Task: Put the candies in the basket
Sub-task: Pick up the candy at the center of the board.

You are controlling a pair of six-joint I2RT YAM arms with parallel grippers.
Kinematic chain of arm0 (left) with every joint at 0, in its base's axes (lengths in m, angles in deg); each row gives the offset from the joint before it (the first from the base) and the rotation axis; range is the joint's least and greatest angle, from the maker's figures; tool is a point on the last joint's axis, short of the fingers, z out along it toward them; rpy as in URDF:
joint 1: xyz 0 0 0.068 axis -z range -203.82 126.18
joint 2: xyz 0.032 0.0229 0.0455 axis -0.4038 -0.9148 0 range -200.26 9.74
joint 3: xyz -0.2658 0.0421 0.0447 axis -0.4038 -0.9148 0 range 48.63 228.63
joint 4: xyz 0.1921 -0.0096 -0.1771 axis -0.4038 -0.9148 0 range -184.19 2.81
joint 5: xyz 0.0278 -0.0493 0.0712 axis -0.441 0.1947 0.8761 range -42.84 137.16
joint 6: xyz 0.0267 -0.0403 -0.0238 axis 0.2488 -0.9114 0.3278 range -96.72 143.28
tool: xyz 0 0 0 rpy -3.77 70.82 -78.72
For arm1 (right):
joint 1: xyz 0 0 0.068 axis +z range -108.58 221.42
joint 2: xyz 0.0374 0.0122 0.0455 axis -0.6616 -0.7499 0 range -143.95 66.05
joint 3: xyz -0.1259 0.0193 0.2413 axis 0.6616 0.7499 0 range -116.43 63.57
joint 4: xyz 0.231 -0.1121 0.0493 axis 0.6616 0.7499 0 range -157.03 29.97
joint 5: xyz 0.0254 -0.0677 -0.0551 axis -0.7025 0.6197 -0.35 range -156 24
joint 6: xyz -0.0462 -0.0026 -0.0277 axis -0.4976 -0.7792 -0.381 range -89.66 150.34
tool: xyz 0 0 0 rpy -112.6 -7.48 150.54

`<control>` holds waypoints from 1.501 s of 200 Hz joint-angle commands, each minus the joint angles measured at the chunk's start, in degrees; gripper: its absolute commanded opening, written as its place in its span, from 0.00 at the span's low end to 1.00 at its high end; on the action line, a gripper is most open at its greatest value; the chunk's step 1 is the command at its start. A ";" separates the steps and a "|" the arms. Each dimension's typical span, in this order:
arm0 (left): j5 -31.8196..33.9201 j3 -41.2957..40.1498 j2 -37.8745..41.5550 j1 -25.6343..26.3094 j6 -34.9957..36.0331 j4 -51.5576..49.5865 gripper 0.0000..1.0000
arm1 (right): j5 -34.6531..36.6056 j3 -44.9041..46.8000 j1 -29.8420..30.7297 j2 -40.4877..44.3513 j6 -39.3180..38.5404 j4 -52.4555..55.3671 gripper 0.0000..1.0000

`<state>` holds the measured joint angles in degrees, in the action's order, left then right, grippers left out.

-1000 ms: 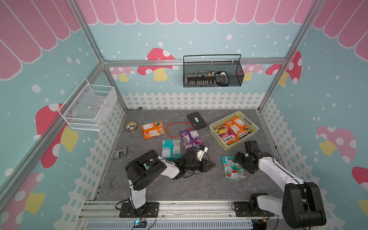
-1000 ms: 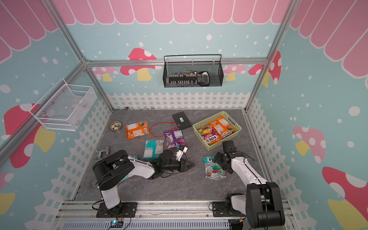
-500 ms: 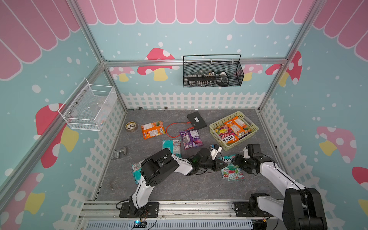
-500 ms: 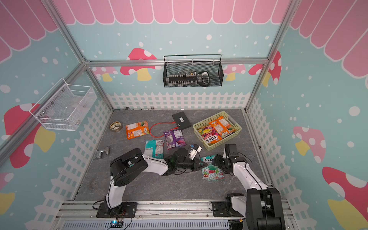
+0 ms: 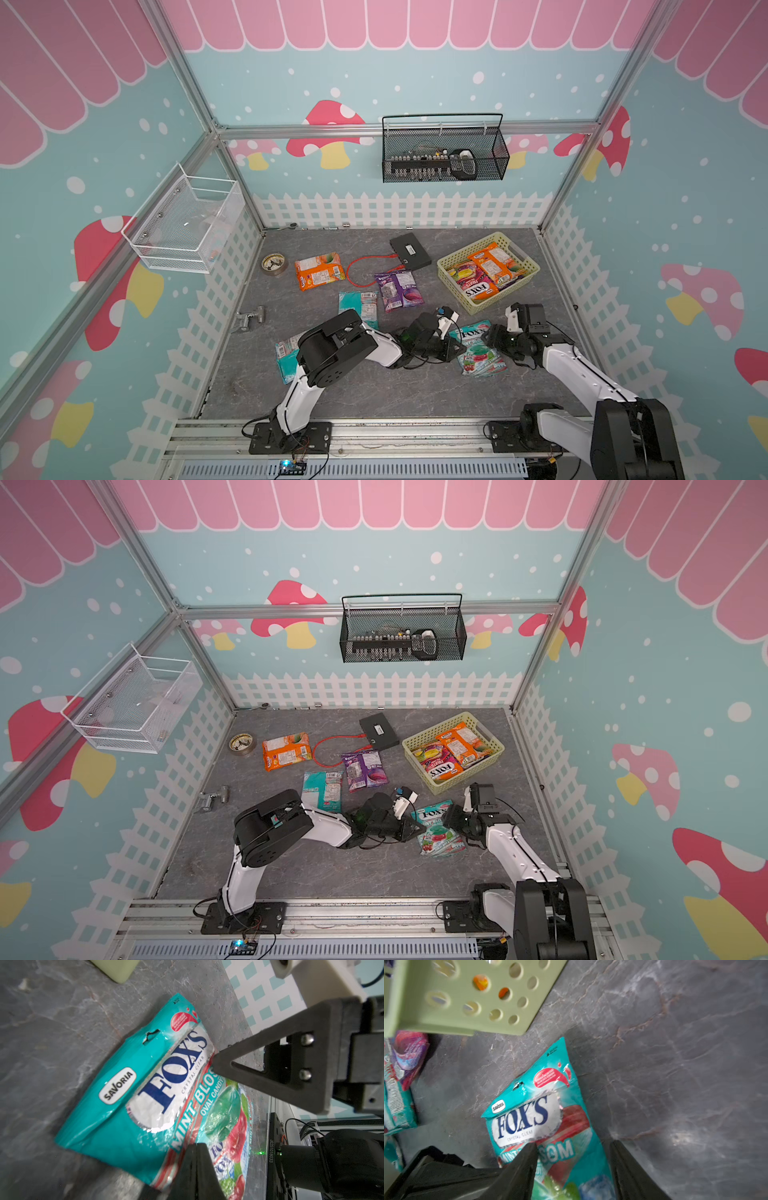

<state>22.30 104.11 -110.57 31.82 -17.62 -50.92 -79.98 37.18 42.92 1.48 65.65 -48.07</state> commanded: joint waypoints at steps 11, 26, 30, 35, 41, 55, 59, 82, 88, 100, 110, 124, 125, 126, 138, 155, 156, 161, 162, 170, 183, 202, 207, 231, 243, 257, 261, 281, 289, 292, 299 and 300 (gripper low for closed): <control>3.48 -1.85 -0.63 -0.10 1.49 -5.74 0.08 | -0.60 0.05 0.00 -0.98 -1.62 -1.81 0.63; 4.23 -1.61 -0.41 -0.09 1.77 -6.54 0.08 | -4.37 0.24 -0.03 -2.62 -2.59 -2.21 0.62; 4.42 -1.61 -0.45 -0.09 1.74 -6.85 0.08 | -5.02 0.29 -0.01 -2.81 -2.68 -2.39 0.61; 4.68 -1.60 -0.41 -0.09 1.71 -6.96 0.08 | -6.05 0.60 0.00 -2.77 -2.80 -2.98 0.61; 4.78 -1.69 -0.53 -0.09 1.64 -6.97 0.08 | -6.75 0.97 0.00 -2.49 -2.69 -3.36 0.60; 4.82 -2.13 -0.75 -0.10 1.32 -6.76 0.09 | -7.37 1.74 0.00 -1.52 -2.54 -4.22 0.57; 4.82 -2.33 -0.75 -0.13 1.23 -6.62 0.09 | -7.46 1.66 0.00 -1.31 -2.54 -4.22 0.56; 5.04 -3.24 -0.89 -0.09 0.65 -6.03 0.10 | -7.51 1.01 0.00 0.24 -2.93 -3.56 0.42; 5.08 -3.42 -0.73 -0.12 0.57 -6.03 0.10 | -7.48 0.84 0.00 0.68 -2.98 -3.54 0.36; 5.36 -3.72 -0.45 -0.09 0.52 -5.99 0.10 | -7.71 0.62 0.00 1.59 -3.14 -3.52 0.23; 5.44 -3.93 -0.04 -0.09 0.55 -6.04 0.10 | -8.18 0.25 -0.03 1.98 -3.30 -3.39 0.14; 5.53 -4.18 0.49 -0.09 0.48 -6.21 0.10 | -8.29 -0.73 0.08 2.59 -3.49 -2.51 0.05; 5.53 -4.21 0.55 -0.09 0.48 -6.21 0.10 | -8.27 -0.83 0.08 2.64 -3.49 -2.43 0.05; 5.53 -4.27 0.58 -0.09 0.48 -6.21 0.10 | -8.27 -0.89 0.13 2.76 -3.54 -2.35 0.05; 5.37 -4.63 1.23 -0.09 0.23 -6.05 0.11 | -7.91 -1.74 0.26 3.62 -3.71 -1.52 0.00; 5.01 -5.16 2.71 -0.09 -0.13 -6.00 0.13 | -7.44 -3.43 0.48 5.37 -4.28 0.46 0.00; 5.00 -5.18 2.84 -0.09 -0.13 -6.06 0.13 | -7.45 -3.55 0.46 5.44 -4.32 0.59 0.00; 4.91 -5.52 3.55 -0.10 -0.29 -6.13 0.14 | -7.38 -4.25 0.57 5.98 -4.53 1.29 0.00; 4.87 -5.54 3.70 -0.09 -0.30 -6.13 0.14 | -7.42 -4.35 0.59 6.01 -4.58 1.41 0.00; 4.59 -6.08 5.46 -0.24 -0.72 -6.47 0.15 | -7.73 -5.45 0.70 6.98 -4.93 2.56 0.00; 4.45 -7.99 9.39 -0.57 -1.27 -6.49 0.19 | -9.67 -7.41 1.03 8.49 -5.33 3.90 0.00; 5.21 -10.67 17.18 -1.96 -1.70 -7.53 0.25 | -11.88 -11.13 2.49 9.75 -6.07 6.31 0.00; 5.32 -11.18 18.86 -2.50 -1.54 -8.05 0.27 | -12.24 -12.16 2.88 9.76 -6.40 6.89 0.00; 5.31 -12.55 26.73 -5.98 0.51 -12.27 0.36 | -13.90 -18.30 3.86 9.58 -7.61 10.08 0.00; 5.51 -12.55 29.89 -7.98 2.24 -15.31 0.41 | -14.89 -21.40 3.78 9.43 -8.16 10.46 0.00; 7.30 -12.64 33.16 -10.33 4.24 -18.93 0.47 | -13.73 -25.30 3.82 8.36 -9.59 10.74 0.00; 8.11 -12.68 34.17 -10.93 4.83 -19.75 0.49 | -12.93 -26.35 3.80 7.80 -10.16 10.81 0.00; 12.05 -13.25 38.89 -13.14 7.95 -23.45 0.57 | -7.90 -30.92 3.79 3.70 -12.66 9.52 0.00; 13.44 -13.42 40.62 -13.92 9.03 -24.87 0.59 | -6.92 -32.42 3.66 1.70 -13.69 8.49 0.00; 13.89 -13.42 41.32 -14.18 9.39 -25.52 0.60 | -6.84 -32.92 3.65 0.98 -14.08 7.82 0.00; 14.86 -13.43 42.71 -14.76 10.27 -27.11 0.61 | -6.10 -33.91 3.53 -0.69 -14.57 6.53 0.00; 14.94 -13.45 42.93 -14.81 10.42 -27.34 0.61 | -5.95 -34.08 3.57 -0.93 -14.66 6.27 0.00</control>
<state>32.09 91.85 -71.95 18.51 -12.44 -70.09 -89.81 6.47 46.41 5.10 54.98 -38.36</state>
